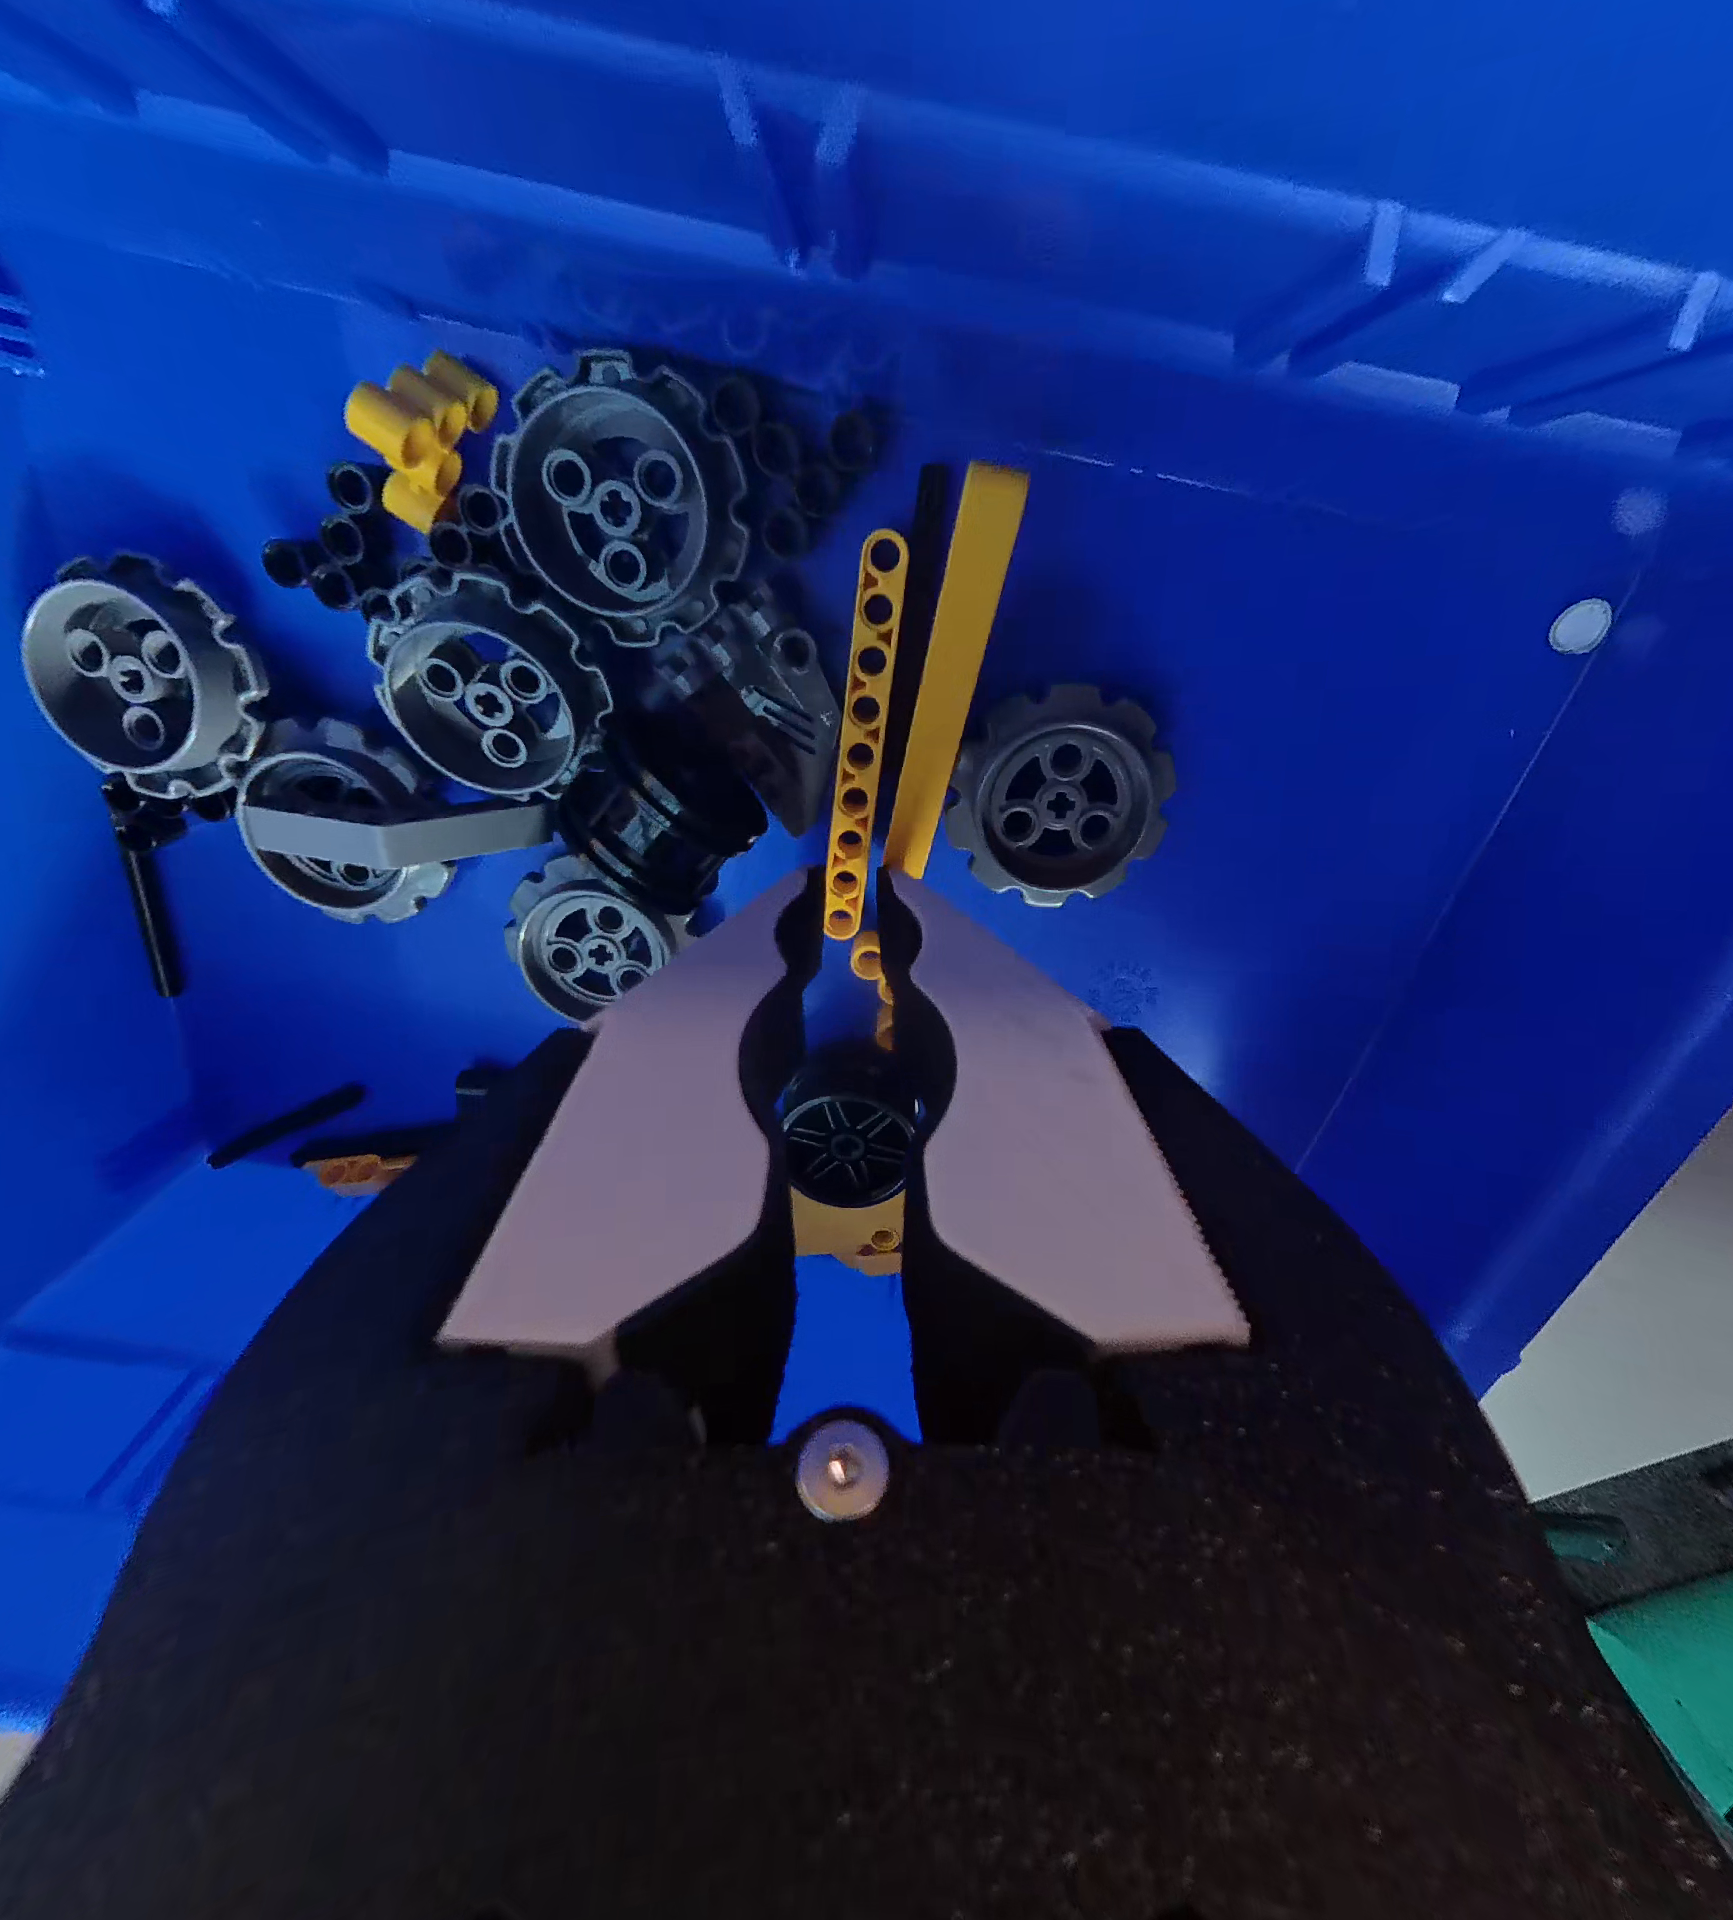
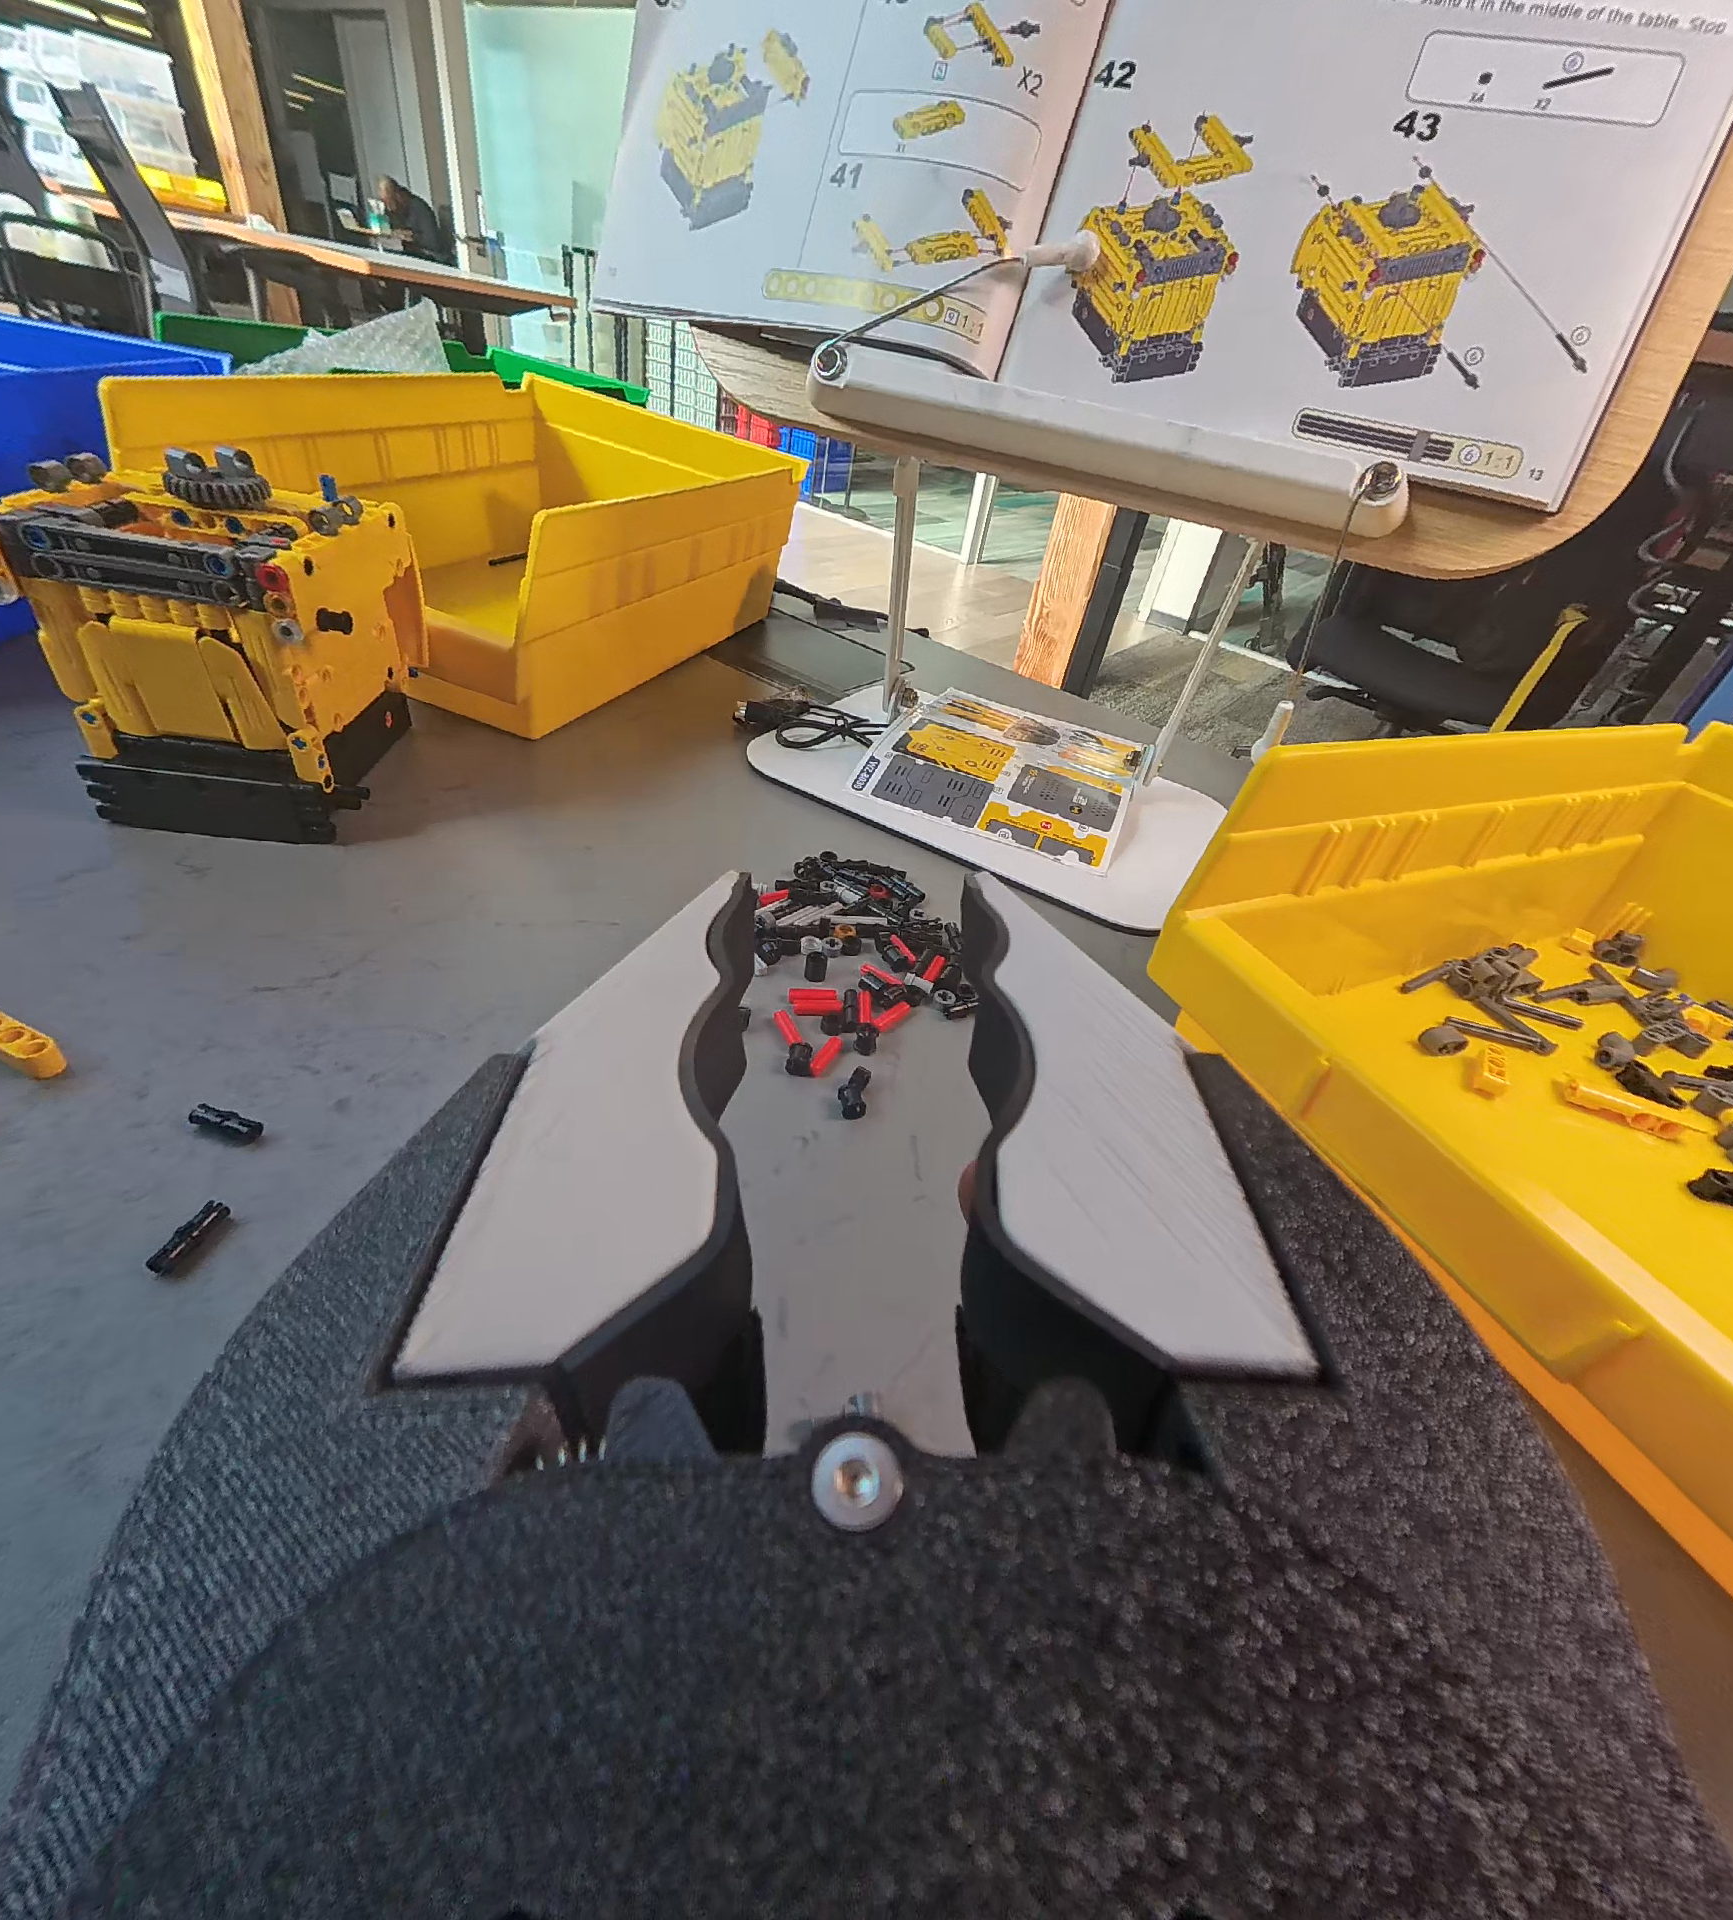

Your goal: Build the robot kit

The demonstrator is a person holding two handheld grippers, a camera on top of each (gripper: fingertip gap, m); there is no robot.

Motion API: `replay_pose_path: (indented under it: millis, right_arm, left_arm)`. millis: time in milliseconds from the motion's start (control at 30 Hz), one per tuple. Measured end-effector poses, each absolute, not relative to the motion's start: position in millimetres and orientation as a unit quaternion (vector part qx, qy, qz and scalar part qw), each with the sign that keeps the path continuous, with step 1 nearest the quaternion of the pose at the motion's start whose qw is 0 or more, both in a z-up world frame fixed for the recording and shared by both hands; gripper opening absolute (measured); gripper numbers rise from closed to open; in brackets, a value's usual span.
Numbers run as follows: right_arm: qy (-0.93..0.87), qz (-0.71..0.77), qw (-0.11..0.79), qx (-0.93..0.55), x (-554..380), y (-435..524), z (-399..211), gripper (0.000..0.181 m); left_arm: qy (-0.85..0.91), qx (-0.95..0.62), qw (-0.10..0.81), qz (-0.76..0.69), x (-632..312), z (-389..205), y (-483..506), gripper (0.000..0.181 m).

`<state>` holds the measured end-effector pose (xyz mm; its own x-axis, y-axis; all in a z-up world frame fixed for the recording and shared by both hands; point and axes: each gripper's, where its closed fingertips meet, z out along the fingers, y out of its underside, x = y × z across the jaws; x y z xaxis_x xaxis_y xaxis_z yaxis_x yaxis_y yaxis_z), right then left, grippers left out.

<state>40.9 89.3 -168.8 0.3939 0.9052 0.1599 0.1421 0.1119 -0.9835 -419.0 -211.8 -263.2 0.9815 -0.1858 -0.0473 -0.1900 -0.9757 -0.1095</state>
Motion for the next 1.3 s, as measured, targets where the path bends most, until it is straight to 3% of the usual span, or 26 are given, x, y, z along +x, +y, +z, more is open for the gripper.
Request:
replay_pose_path:
  millis: [400,800,967,1133,1300]
  right_arm:
    - [-0.451,0.318,0.596,-0.583,40,88,-169,0.039]
    - [-0.454,0.321,0.595,-0.581,40,86,-169,0.038]
    - [-0.455,0.323,0.595,-0.579,39,83,-168,0.038]
    - [-0.455,0.324,0.594,-0.579,39,83,-168,0.038]
    - [-0.456,0.324,0.595,-0.577,39,82,-167,0.038]
  left_arm:
    - [0.093,-0.995,0.047,0.009,-423,-264,-220,0.007]
    - [0.121,-0.986,0.084,0.072,-414,-144,-238,0.007]
    - [0.151,-0.979,0.109,0.085,-393,-123,-231,0.007]
    - [0.239,-0.957,0.16,0.038,-306,-132,-208,0.007]
    - [0.319,-0.931,0.177,0.002,-207,-193,-190,0.007]
